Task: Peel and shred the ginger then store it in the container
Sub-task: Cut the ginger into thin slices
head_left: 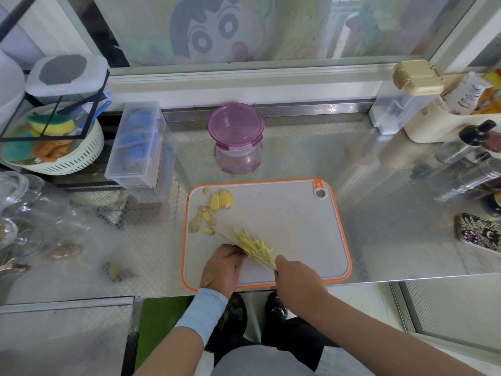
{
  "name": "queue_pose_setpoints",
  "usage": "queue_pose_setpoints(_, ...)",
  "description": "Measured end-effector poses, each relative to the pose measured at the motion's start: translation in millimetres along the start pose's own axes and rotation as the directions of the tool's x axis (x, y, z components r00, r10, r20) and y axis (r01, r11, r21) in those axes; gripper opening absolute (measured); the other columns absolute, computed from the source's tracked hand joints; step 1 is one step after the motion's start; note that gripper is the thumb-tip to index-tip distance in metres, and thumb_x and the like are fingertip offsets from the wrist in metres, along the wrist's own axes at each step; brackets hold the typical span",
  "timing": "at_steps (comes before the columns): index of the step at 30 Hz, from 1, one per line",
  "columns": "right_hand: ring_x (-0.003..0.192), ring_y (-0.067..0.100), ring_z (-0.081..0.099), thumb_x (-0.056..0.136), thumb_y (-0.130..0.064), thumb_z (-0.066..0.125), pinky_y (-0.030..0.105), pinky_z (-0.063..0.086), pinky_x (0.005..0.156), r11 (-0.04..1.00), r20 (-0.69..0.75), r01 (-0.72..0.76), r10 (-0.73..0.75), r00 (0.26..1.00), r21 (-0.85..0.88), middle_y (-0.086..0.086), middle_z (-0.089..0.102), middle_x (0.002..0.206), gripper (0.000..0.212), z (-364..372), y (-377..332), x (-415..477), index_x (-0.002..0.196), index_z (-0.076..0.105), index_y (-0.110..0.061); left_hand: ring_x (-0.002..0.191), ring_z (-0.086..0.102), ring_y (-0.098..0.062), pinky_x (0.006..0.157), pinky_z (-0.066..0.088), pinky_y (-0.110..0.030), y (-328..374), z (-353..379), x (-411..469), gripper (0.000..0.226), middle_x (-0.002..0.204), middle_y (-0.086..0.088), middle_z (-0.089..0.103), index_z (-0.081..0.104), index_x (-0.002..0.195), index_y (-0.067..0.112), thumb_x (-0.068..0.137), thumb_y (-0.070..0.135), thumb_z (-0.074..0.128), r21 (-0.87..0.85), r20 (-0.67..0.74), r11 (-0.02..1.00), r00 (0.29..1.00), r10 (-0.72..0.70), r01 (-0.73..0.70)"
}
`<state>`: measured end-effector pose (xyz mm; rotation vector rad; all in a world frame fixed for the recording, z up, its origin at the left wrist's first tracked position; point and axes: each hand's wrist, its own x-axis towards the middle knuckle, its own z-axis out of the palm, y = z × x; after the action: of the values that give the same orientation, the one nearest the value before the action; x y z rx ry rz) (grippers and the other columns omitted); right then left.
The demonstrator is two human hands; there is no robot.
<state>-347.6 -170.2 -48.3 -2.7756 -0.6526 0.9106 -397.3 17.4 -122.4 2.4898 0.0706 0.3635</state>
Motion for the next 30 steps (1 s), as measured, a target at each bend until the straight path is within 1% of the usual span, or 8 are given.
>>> queue_pose_setpoints(2,0.061,0.021,0.046,0.097,-0.01,0.043,0.029,0.032,0.047,1.0,0.017,0.002,-0.002,1.0,-0.005,-0.002,0.041,0.07,0.013,-1,-4,4,0.103,0.036,-0.018,0.096,0.054,-0.013,0.089,0.042,-0.017,2,0,1,0.029,0.094,-0.005,0.069,0.076,0.084,0.01,0.086,0.021,0.05,-0.001,-0.004,1.0,1.0,0.016,-0.016)
queue_pose_setpoints(6,0.066,0.024,0.049,0.092,-0.002,0.043,0.031,0.04,0.056,1.0,0.036,0.002,-0.002,0.999,0.006,-0.001,0.045,0.074,0.032,-4,-16,17,0.123,0.042,-0.012,0.096,0.052,-0.013,0.089,0.041,-0.017,4,-1,1,0.03,0.093,-0.006,0.07,0.076,0.085,0.008,0.086,0.02,0.049,0.009,-0.014,1.0,1.0,0.025,-0.025)
queue_pose_setpoints(9,0.07,0.026,0.05,0.091,-0.002,0.044,0.032,0.041,0.06,1.0,0.035,-0.001,0.001,0.999,0.0,-0.001,0.044,0.076,0.028,-7,-19,22,0.118,0.044,-0.011,0.096,0.052,-0.014,0.088,0.039,-0.015,2,0,0,0.029,0.095,-0.005,0.069,0.075,0.086,0.009,0.086,0.02,0.049,0.011,0.001,1.0,1.0,0.02,-0.02)
queue_pose_setpoints(13,0.057,0.018,0.045,0.093,-0.005,0.043,0.029,0.033,0.046,1.0,0.021,-0.004,0.003,1.0,0.009,-0.001,0.044,0.07,0.016,-7,-16,17,0.101,0.037,-0.017,0.096,0.054,-0.014,0.087,0.04,-0.015,1,0,-2,0.027,0.095,-0.001,0.069,0.075,0.086,0.011,0.087,0.018,0.049,0.0,-0.019,1.0,1.0,0.007,-0.007)
queue_pose_setpoints(20,0.058,0.018,0.044,0.098,-0.011,0.045,0.027,0.027,0.044,1.0,0.011,0.005,-0.005,1.0,-0.009,-0.003,0.04,0.069,0.016,-2,-3,3,0.098,0.03,-0.019,0.096,0.056,-0.014,0.09,0.043,-0.019,-1,2,-3,0.025,0.095,-0.001,0.068,0.075,0.086,0.01,0.089,0.018,0.051,-0.049,-0.033,0.999,0.999,0.009,-0.011)
queue_pose_setpoints(22,0.063,0.022,0.049,0.097,-0.01,0.045,0.026,0.028,0.044,1.0,0.02,0.004,-0.004,1.0,-0.017,-0.003,0.04,0.069,0.013,-1,-5,7,0.103,0.036,-0.017,0.095,0.055,-0.013,0.089,0.042,-0.017,-1,2,-2,0.026,0.095,-0.001,0.068,0.075,0.086,0.01,0.089,0.019,0.051,-0.042,-0.037,0.999,0.999,0.009,-0.01)
queue_pose_setpoints(25,0.066,0.024,0.049,0.094,-0.005,0.044,0.028,0.037,0.051,1.0,0.026,-0.003,0.003,1.0,-0.011,-0.003,0.04,0.07,0.03,-1,-13,19,0.122,0.042,-0.012,0.095,0.055,-0.014,0.086,0.044,-0.021,0,2,-2,0.025,0.094,-0.003,0.068,0.075,0.085,0.009,0.088,0.018,0.051,-0.033,-0.017,0.999,1.0,0.013,-0.013)
queue_pose_setpoints(30,0.072,0.026,0.05,0.097,-0.009,0.044,0.031,0.041,0.061,1.0,0.039,-0.006,0.006,0.999,-0.01,0.003,0.051,0.081,0.021,-4,-20,25,0.117,0.043,-0.012,0.096,0.054,-0.014,0.086,0.04,-0.015,1,2,-5,0.028,0.098,-0.002,0.067,0.075,0.088,0.009,0.088,0.019,0.049,-0.033,0.005,0.999,0.999,-0.032,0.032)
